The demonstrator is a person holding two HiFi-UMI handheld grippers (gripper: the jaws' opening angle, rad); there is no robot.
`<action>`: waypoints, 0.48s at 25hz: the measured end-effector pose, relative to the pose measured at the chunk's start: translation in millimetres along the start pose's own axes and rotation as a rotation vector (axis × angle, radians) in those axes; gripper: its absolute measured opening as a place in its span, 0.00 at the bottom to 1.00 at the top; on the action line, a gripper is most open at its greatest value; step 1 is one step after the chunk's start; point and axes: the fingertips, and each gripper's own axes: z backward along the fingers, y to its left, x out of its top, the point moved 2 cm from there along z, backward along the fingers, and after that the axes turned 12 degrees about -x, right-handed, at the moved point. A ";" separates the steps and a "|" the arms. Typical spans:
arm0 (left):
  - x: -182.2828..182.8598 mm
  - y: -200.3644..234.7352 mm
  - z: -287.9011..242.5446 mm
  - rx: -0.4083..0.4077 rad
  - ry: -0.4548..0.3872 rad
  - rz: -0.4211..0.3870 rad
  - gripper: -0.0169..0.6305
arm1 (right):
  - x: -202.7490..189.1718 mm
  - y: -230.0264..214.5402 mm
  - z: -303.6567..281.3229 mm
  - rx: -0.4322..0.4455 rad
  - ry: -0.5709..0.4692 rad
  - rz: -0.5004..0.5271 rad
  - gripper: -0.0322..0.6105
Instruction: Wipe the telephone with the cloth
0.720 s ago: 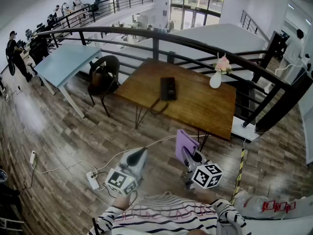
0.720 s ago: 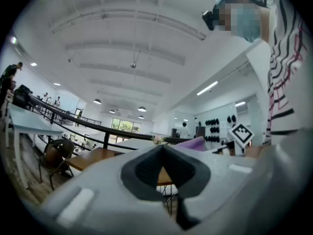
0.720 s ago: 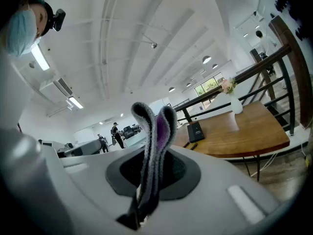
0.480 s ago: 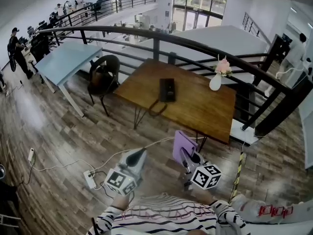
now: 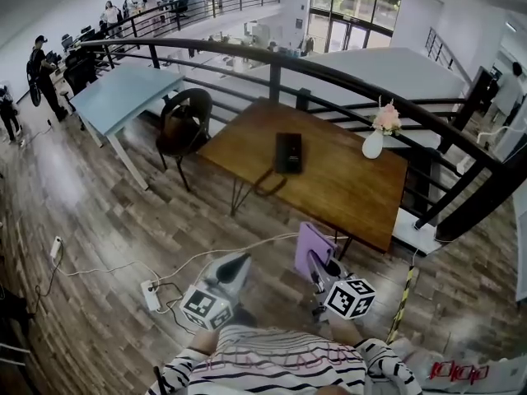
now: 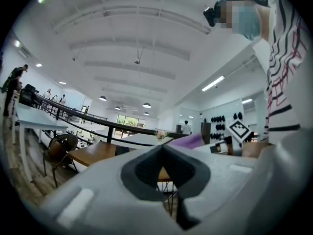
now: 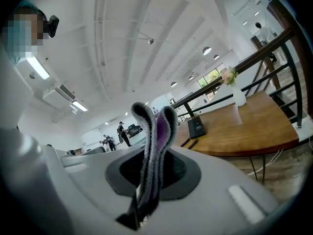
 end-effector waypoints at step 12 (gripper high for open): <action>17.4 114.2 -5.2 -0.040 -0.006 0.036 0.03 | 22.5 28.4 -105.7 -0.038 -0.005 -0.009 0.11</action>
